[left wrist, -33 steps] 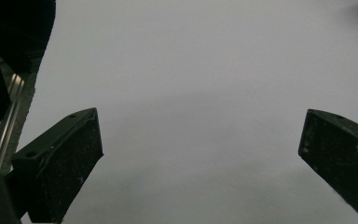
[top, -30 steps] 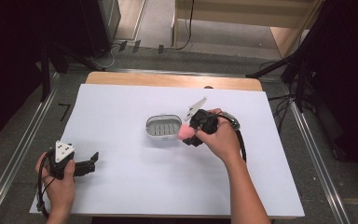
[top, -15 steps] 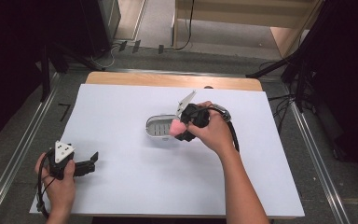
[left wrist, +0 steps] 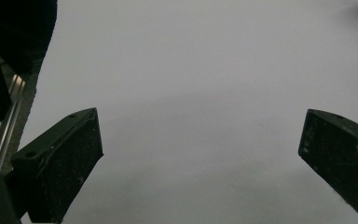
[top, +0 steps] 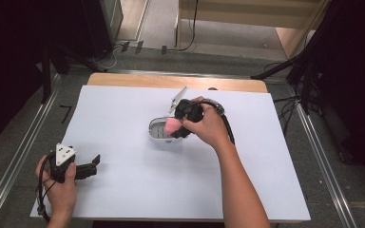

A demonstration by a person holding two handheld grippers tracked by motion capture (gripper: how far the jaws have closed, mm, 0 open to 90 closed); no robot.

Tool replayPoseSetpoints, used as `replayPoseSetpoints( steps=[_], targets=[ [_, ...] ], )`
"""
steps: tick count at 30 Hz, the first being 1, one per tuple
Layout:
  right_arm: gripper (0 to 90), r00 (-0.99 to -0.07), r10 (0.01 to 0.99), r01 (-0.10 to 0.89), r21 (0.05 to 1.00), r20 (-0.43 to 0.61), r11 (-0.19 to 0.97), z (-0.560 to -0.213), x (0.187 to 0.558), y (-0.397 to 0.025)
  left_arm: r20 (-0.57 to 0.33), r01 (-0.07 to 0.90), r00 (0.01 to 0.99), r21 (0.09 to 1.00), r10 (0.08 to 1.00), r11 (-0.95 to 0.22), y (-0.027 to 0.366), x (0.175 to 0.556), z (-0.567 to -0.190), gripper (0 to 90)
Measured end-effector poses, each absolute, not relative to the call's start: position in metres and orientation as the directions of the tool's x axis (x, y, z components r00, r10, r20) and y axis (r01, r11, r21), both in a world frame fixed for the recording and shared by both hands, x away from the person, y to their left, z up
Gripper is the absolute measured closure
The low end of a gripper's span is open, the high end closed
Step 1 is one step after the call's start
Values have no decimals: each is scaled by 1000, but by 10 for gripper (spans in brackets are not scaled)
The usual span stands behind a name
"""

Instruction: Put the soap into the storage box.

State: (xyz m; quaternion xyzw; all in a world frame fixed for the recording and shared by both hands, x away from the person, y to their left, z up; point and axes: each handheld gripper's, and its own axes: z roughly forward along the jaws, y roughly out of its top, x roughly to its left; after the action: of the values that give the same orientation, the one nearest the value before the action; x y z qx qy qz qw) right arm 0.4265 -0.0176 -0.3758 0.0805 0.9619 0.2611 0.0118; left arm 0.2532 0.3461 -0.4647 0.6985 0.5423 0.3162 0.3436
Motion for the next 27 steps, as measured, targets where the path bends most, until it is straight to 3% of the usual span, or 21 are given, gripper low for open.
replayPoseSetpoints(
  steps=[8,27],
  targets=[
    [388,-994,107,83,536,-13,840,-380,436,-7,66,543,210,822,975,-173,346,253,-465,0],
    [388,-998,53,30,502,-32,864,-386,442,7,65,544,211,821,975,-172,347,254,-465,0]
  ],
)
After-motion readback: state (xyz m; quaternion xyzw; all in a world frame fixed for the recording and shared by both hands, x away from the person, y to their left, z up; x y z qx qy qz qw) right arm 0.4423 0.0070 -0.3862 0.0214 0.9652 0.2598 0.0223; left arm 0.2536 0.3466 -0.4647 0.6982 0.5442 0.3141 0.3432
